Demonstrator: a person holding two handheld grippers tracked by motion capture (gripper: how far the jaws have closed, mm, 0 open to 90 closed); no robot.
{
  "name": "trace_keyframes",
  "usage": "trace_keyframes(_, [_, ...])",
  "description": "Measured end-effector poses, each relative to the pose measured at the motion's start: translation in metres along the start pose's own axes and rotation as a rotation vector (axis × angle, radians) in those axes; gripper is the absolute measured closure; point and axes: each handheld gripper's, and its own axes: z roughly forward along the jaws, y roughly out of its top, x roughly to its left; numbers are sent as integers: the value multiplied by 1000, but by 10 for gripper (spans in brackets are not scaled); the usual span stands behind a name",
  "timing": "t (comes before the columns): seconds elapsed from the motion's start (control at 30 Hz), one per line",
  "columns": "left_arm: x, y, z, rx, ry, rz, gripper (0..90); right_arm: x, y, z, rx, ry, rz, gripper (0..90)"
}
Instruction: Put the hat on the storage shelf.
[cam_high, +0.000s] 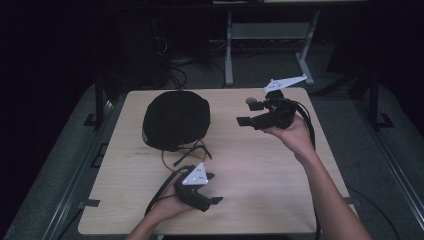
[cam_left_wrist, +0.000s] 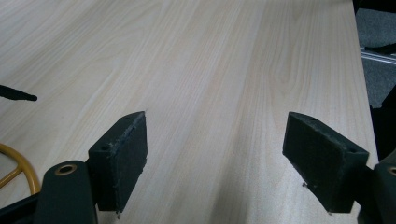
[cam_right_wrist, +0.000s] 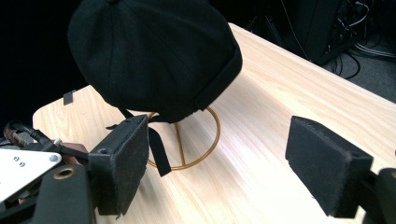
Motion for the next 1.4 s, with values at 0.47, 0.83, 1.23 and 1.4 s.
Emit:
trace_keyframes(0.47, [-1,0,1,7,0,-2,218,-1,-22,-8,-5,1,13,197])
trace_keyframes(0.83, [-1,0,1,14,-3,1,218,-8,-50,-12,11,-11,38,197])
trace_keyframes(1.23, [-2,0,2,12,-4,-1,219,-11,-81,-23,1,-16,76,197])
trace_keyframes(1.4, [-3,0,3,14,-5,-6,219,-14,-94,-28,6,-24,89,197])
